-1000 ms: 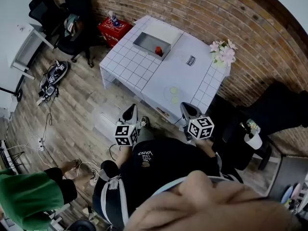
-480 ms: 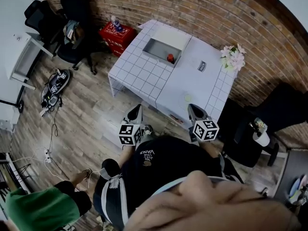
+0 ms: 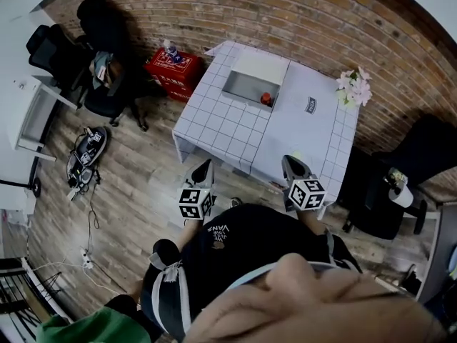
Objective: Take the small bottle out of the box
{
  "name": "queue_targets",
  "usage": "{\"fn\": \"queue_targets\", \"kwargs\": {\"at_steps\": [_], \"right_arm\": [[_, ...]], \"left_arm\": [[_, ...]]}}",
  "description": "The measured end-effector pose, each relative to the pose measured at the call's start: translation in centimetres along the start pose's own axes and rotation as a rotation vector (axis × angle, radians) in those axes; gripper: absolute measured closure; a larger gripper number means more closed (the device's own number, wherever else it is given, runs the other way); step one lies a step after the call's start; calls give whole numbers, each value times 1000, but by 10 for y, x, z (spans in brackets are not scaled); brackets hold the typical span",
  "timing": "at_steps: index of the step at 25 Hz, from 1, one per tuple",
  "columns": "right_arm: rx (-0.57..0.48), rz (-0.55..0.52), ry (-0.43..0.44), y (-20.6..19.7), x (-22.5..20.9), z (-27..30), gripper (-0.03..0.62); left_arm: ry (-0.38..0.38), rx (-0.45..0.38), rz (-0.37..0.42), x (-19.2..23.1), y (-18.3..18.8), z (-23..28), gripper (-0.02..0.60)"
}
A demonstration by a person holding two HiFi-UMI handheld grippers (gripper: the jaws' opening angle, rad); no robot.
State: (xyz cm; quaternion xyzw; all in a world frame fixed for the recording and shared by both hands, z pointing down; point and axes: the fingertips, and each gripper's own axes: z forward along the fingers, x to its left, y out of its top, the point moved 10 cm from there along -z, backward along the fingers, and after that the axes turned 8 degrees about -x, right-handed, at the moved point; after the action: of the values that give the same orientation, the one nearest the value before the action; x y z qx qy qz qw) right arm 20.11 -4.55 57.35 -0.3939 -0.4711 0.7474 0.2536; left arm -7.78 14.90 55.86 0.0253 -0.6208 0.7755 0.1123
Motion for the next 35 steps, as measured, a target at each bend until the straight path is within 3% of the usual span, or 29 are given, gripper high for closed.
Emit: {"fn": "queue_targets", "kwargs": {"at_steps": [7,13,35], "right_arm": [[-23,17,-62,-6,18,22,591],[-11,22,-70,-5,20,36,591],[16,11,-23,44,-64,81,591]], "left_arm": [[-51,9,22,43,7,14,571],[-64,4,15,54,11,32,571],[-143,1,26,8,38,160,571]]}}
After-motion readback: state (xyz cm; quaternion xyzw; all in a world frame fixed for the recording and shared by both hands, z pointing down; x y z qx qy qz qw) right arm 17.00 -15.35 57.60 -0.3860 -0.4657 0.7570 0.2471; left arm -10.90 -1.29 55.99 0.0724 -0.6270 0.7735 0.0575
